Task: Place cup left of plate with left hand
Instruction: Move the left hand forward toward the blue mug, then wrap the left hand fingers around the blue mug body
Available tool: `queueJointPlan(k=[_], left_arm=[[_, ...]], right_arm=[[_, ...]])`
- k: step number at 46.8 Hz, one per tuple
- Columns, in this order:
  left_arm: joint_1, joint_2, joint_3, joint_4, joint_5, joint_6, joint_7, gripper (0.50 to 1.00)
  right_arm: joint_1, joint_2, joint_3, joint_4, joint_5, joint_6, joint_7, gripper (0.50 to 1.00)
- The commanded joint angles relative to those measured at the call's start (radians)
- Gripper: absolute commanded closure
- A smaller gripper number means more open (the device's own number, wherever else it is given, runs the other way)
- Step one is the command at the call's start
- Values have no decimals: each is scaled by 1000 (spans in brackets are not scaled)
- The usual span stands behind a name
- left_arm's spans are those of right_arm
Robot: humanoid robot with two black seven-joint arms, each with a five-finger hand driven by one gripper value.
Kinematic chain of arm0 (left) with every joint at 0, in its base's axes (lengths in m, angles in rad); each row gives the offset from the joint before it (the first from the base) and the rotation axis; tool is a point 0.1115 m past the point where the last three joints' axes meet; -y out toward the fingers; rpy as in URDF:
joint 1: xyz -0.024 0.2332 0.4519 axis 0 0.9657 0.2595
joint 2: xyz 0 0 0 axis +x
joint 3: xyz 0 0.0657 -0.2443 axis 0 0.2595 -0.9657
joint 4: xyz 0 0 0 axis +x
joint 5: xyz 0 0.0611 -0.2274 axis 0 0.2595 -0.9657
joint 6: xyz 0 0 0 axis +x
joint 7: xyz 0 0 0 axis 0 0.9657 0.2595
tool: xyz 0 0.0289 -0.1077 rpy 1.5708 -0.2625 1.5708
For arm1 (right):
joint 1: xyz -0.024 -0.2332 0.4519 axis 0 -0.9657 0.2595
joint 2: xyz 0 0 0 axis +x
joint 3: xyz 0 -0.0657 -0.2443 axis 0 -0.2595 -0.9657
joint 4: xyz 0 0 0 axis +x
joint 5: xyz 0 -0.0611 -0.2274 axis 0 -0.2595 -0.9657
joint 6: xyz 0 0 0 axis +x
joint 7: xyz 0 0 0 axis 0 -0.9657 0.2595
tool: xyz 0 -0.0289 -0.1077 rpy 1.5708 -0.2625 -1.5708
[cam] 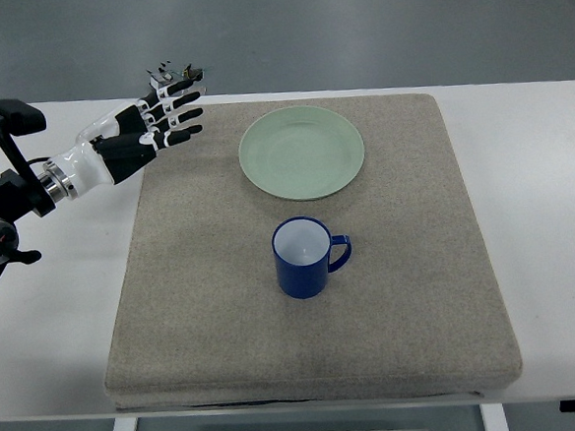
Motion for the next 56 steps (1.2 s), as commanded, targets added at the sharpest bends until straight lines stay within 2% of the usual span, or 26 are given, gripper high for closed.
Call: queueJointPlan(k=[1,7,18,21,30,35,47,56], left_arm=[[52,5,-36,-43,48,0,-34,500],[111,10,-48,-107,138,0,-75,500],[169,4,-47,-149,264,0,-187,500],[171,1,-47,-152,281,0,-198,500],[192,-7,-29,-268,392,0,-204,501],[227,-53,-21,-313,462,0,-209,500],[237,-70,8,-310,493,0,-206,500],[234,-106,10,-256,517,0,-195,500]], right_arm=[[0,0,0,0,0,0,0,566],[0,0,0,0,0,0,0,566],[0,0,0,0,0,0,0,566],[0,0,0,0,0,0,0,566],[0,0,0,0,0,0,0,566],[0,0,0,0,0,0,0,566],[0,0,0,0,0,0,0,566],[0,0,0,0,0,0,0,566]])
